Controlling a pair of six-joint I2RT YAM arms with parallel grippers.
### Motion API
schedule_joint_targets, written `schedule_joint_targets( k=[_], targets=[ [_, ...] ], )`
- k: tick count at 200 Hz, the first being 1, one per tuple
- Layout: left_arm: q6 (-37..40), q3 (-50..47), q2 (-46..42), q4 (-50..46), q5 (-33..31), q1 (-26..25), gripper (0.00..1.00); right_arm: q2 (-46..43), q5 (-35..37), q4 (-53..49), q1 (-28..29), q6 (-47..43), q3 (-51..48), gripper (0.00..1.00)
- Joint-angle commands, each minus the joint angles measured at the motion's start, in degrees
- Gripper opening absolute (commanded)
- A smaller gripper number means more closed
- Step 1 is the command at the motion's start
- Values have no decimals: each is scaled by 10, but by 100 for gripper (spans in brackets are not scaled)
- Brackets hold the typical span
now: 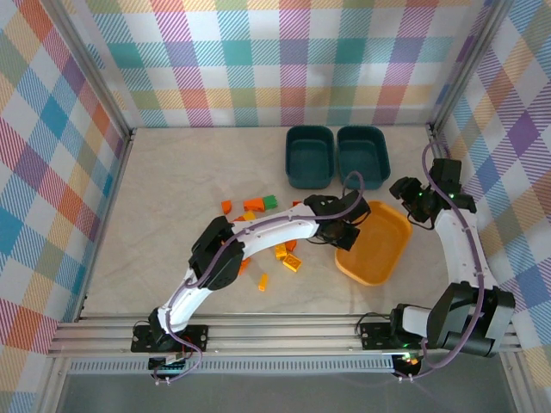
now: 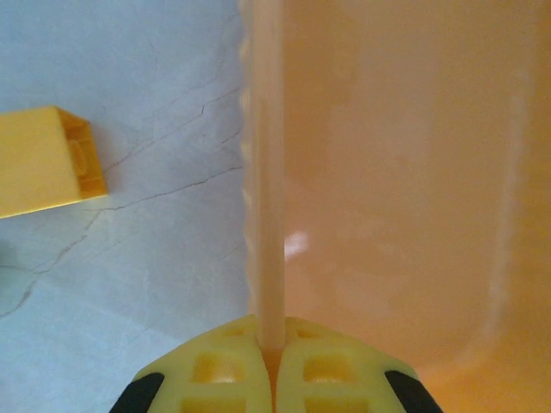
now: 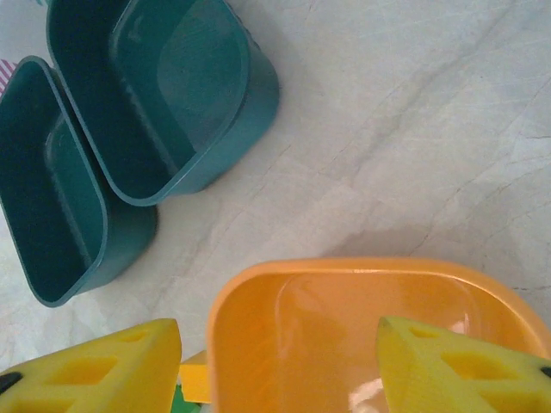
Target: Sort the legos into containers by color
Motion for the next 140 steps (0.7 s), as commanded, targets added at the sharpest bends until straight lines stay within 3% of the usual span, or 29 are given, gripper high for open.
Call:
schedule_joint_targets(
  k=[1,60,88,116,140],
  targets=[
    [30,35,-98,-8,13,38,0,28,-16,30,-3,8,31,62],
    [40,-43,-197,8,75,211,0,160,-58,40,-4,1,160,63],
    [51,-74,-227,21,137,278,0,217,-88,53,-3,11,203,63],
    [65,-90,-244,19,97,336,0,294,-111,35,-2,-16,273,64],
    [67,-52,-189,-13,67,411,0,376,-119,-18,-1,-78,363,69]
  ],
)
